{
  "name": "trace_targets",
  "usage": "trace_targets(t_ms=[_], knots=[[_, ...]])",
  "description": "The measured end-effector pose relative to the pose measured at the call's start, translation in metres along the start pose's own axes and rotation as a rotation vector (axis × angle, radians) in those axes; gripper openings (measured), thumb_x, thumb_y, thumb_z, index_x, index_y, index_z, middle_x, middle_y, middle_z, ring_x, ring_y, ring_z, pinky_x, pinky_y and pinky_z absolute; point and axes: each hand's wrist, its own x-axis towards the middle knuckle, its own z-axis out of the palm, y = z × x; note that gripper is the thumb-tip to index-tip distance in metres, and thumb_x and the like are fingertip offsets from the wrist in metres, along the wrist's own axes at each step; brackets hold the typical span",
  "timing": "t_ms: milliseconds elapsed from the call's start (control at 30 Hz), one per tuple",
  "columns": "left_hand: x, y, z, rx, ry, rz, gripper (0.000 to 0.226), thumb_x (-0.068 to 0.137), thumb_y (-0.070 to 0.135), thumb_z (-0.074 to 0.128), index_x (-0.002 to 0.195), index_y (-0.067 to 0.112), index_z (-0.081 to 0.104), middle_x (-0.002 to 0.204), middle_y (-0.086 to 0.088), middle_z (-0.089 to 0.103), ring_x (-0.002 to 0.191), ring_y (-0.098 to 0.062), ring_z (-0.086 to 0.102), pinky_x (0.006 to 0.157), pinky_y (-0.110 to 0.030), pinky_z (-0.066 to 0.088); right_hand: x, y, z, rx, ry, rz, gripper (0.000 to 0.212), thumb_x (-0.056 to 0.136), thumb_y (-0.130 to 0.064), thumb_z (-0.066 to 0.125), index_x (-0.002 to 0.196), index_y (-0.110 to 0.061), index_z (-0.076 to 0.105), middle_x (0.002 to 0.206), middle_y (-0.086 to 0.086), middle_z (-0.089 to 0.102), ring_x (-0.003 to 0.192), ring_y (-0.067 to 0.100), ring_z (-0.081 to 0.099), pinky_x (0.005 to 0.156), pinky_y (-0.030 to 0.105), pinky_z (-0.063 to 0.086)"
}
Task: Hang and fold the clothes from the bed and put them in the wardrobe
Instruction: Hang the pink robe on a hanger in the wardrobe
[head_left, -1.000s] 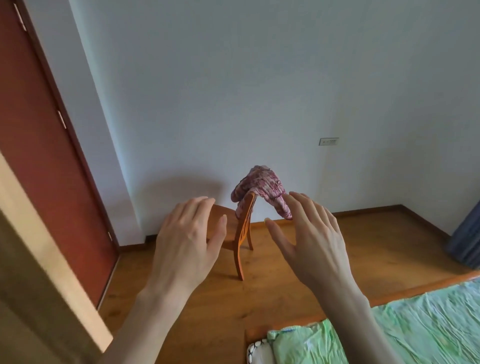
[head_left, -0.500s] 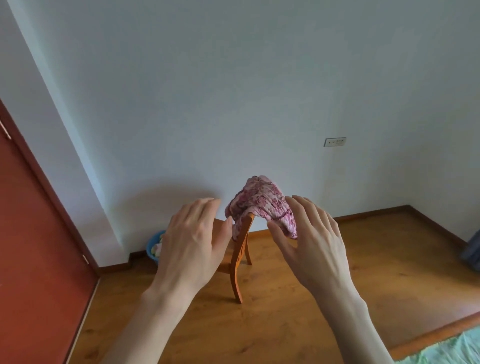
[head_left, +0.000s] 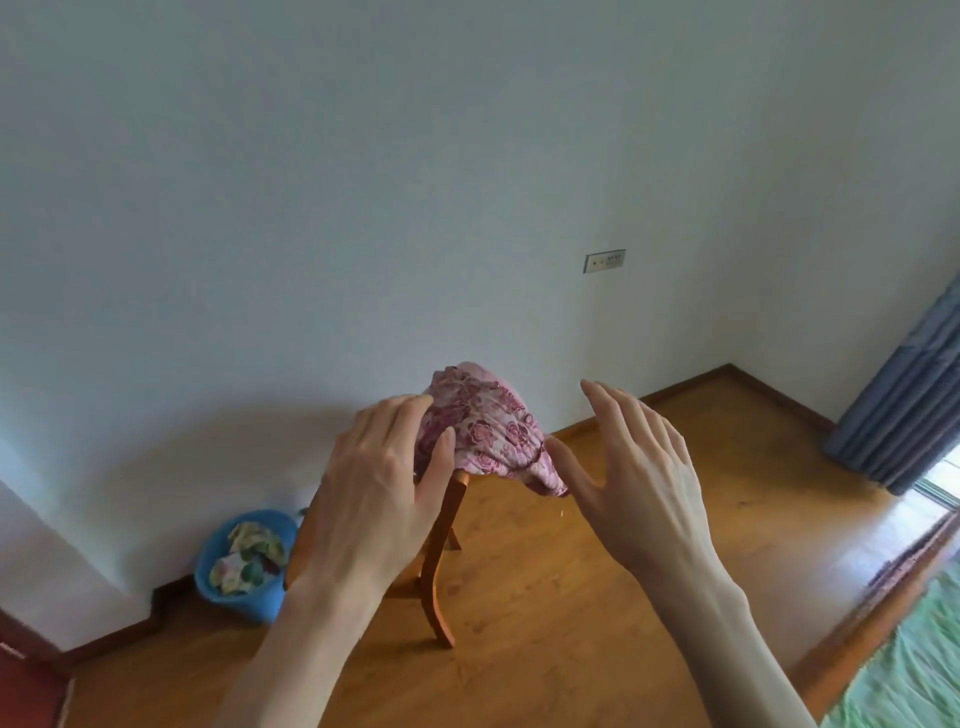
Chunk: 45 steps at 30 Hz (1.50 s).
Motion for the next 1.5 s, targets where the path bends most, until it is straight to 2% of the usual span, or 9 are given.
trace_targets(t_ms=[167, 300, 533, 700, 833, 1033, 1200, 1400, 1500], knots=[[0.064, -0.059, 0.053, -0.09, -0.069, -0.001, 0.063, 0.108, 0.061, 0.029, 0.14, 0.017, 0.059, 0.139, -0.006, 0.067, 0.127, -0.023, 0.064, 0.102, -0.042, 0.057, 0.062, -0.02, 0.054, 0.004, -0.005, 0.096, 0.07, 0.098, -0.064, 0.055, 0.151, -0.018, 0.052, 0.151, 0.003, 0.058, 0.139, 0.028, 0.056, 0.114, 0.04, 0.03], [0.108, -0.08, 0.087, -0.137, -0.144, 0.047, 0.065, 0.106, 0.062, 0.031, 0.14, 0.016, 0.062, 0.14, -0.005, 0.066, 0.129, -0.024, 0.064, 0.103, -0.043, 0.058, 0.094, -0.018, 0.08, -0.017, -0.051, 0.18, 0.072, 0.098, -0.067, 0.051, 0.153, -0.022, 0.05, 0.154, 0.0, 0.054, 0.142, 0.025, 0.052, 0.117, 0.042, 0.031], [0.162, -0.084, 0.15, -0.249, -0.231, 0.122, 0.061, 0.106, 0.059, 0.034, 0.142, 0.018, 0.06, 0.143, -0.003, 0.064, 0.132, -0.021, 0.06, 0.108, -0.036, 0.051, 0.126, 0.007, 0.106, -0.056, -0.108, 0.272, 0.083, 0.093, -0.077, 0.03, 0.157, -0.027, 0.043, 0.16, -0.005, 0.047, 0.149, 0.02, 0.044, 0.122, 0.04, 0.031], [0.181, -0.084, 0.197, -0.27, -0.273, 0.151, 0.054, 0.107, 0.057, 0.038, 0.142, 0.021, 0.058, 0.144, -0.002, 0.064, 0.133, -0.02, 0.06, 0.106, -0.042, 0.057, 0.146, 0.039, 0.128, -0.033, -0.129, 0.317, 0.081, 0.093, -0.077, 0.032, 0.157, -0.028, 0.042, 0.16, -0.006, 0.047, 0.148, 0.019, 0.044, 0.121, 0.04, 0.032], [0.2, -0.079, 0.237, -0.251, -0.27, 0.126, 0.054, 0.107, 0.059, 0.036, 0.141, 0.023, 0.057, 0.143, -0.001, 0.064, 0.132, -0.02, 0.06, 0.105, -0.039, 0.055, 0.173, 0.076, 0.152, -0.005, -0.158, 0.305, 0.079, 0.094, -0.074, 0.037, 0.157, -0.027, 0.043, 0.159, -0.005, 0.048, 0.148, 0.021, 0.045, 0.12, 0.039, 0.031], [0.238, -0.042, 0.296, -0.161, -0.231, 0.068, 0.05, 0.107, 0.054, 0.039, 0.139, 0.02, 0.057, 0.139, -0.004, 0.066, 0.126, -0.024, 0.063, 0.099, -0.038, 0.054, 0.224, 0.159, 0.178, 0.062, -0.234, 0.187, 0.077, 0.095, -0.073, 0.038, 0.156, -0.028, 0.044, 0.158, -0.006, 0.049, 0.147, 0.02, 0.047, 0.118, 0.036, 0.029], [0.26, -0.002, 0.323, -0.059, -0.213, -0.023, 0.051, 0.106, 0.047, 0.043, 0.138, 0.012, 0.063, 0.139, -0.009, 0.066, 0.126, -0.028, 0.064, 0.098, -0.056, 0.059, 0.253, 0.219, 0.198, 0.15, -0.356, -0.03, 0.073, 0.098, -0.072, 0.04, 0.155, -0.027, 0.046, 0.157, -0.004, 0.052, 0.144, 0.021, 0.051, 0.117, 0.038, 0.036], [0.257, 0.033, 0.345, 0.061, -0.184, -0.166, 0.053, 0.108, 0.047, 0.043, 0.145, 0.012, 0.059, 0.149, -0.006, 0.06, 0.139, -0.022, 0.056, 0.109, -0.045, 0.054, 0.292, 0.263, 0.235, 0.245, -0.376, -0.29, 0.068, 0.098, -0.062, 0.061, 0.151, -0.022, 0.05, 0.151, -0.002, 0.058, 0.138, 0.022, 0.057, 0.113, 0.036, 0.038], [0.252, 0.041, 0.352, 0.137, -0.123, -0.209, 0.049, 0.108, 0.044, 0.044, 0.139, 0.01, 0.062, 0.141, -0.008, 0.065, 0.128, -0.023, 0.063, 0.101, -0.042, 0.059, 0.303, 0.272, 0.252, 0.308, -0.341, -0.41, 0.068, 0.096, -0.063, 0.062, 0.149, -0.024, 0.048, 0.148, -0.003, 0.06, 0.134, 0.02, 0.059, 0.112, 0.033, 0.036]])
